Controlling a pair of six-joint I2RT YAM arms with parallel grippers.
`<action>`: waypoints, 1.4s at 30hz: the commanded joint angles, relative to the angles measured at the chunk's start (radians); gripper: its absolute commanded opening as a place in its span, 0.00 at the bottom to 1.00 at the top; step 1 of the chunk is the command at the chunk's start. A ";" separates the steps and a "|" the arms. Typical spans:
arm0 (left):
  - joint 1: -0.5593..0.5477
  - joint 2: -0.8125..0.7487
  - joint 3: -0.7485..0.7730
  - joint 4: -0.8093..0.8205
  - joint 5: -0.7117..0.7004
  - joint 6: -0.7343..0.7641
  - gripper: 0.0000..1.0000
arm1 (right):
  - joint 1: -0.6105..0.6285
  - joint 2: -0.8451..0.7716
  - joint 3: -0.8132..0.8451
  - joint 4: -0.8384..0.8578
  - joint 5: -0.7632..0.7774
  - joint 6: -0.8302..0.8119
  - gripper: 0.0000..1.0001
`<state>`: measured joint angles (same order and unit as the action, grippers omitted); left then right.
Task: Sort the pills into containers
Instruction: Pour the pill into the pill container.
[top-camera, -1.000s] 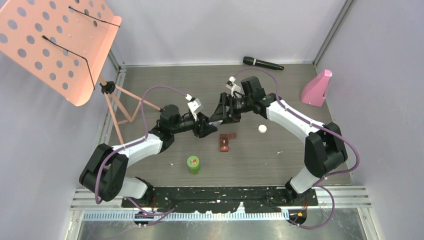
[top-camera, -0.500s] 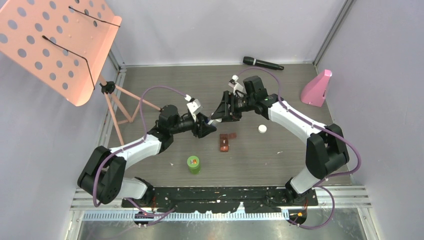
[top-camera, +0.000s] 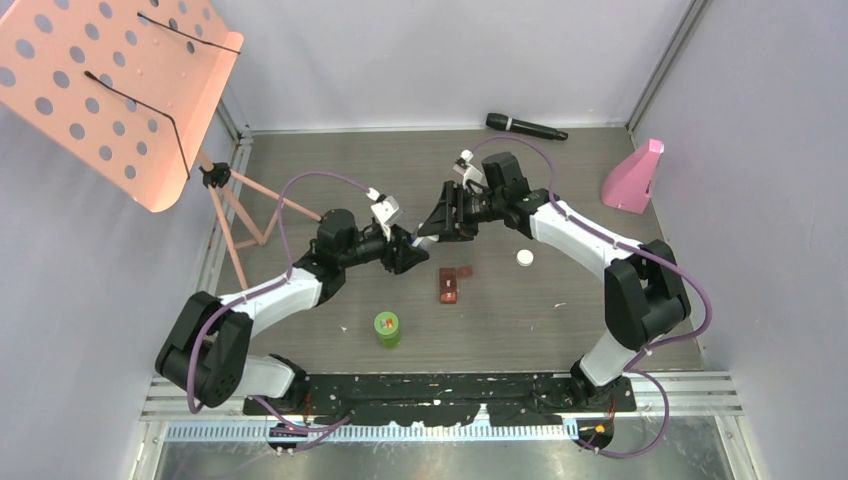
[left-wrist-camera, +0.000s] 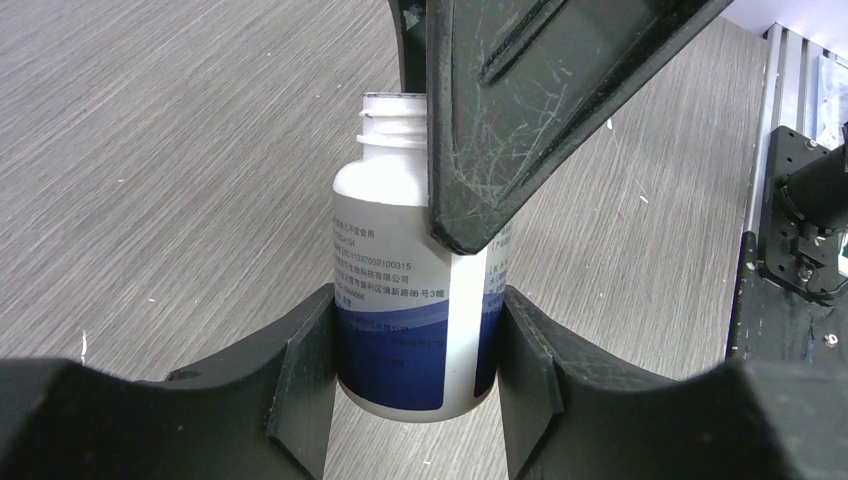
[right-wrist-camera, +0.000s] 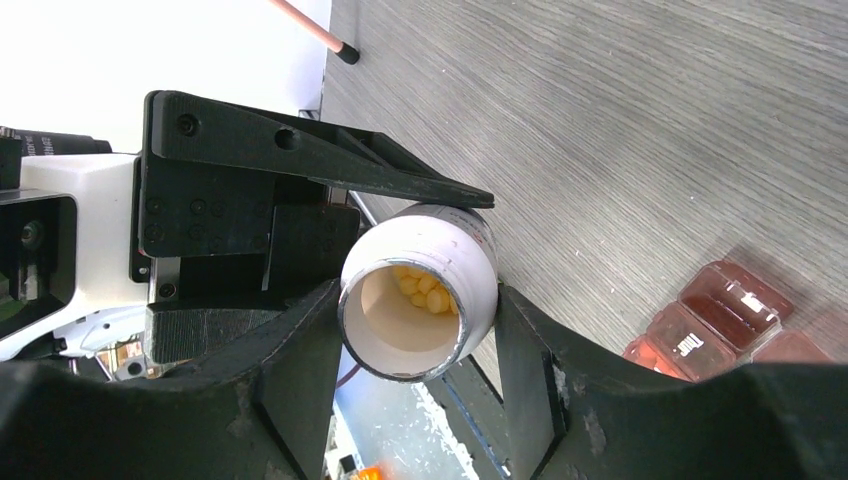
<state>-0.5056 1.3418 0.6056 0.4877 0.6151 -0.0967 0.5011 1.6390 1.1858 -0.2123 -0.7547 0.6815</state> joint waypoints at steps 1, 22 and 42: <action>-0.011 0.012 0.054 0.043 -0.013 0.015 0.49 | 0.026 -0.029 0.007 0.028 0.019 0.051 0.32; -0.017 0.067 0.100 -0.027 -0.012 0.080 0.00 | 0.038 -0.068 -0.008 -0.087 0.117 -0.015 0.57; -0.207 0.091 0.186 -0.570 -0.289 0.228 0.00 | -0.123 -0.226 -0.099 -0.258 0.375 -0.155 0.82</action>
<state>-0.7036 1.4132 0.7414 0.0029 0.3969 0.1371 0.3836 1.4395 1.1007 -0.4271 -0.4549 0.5858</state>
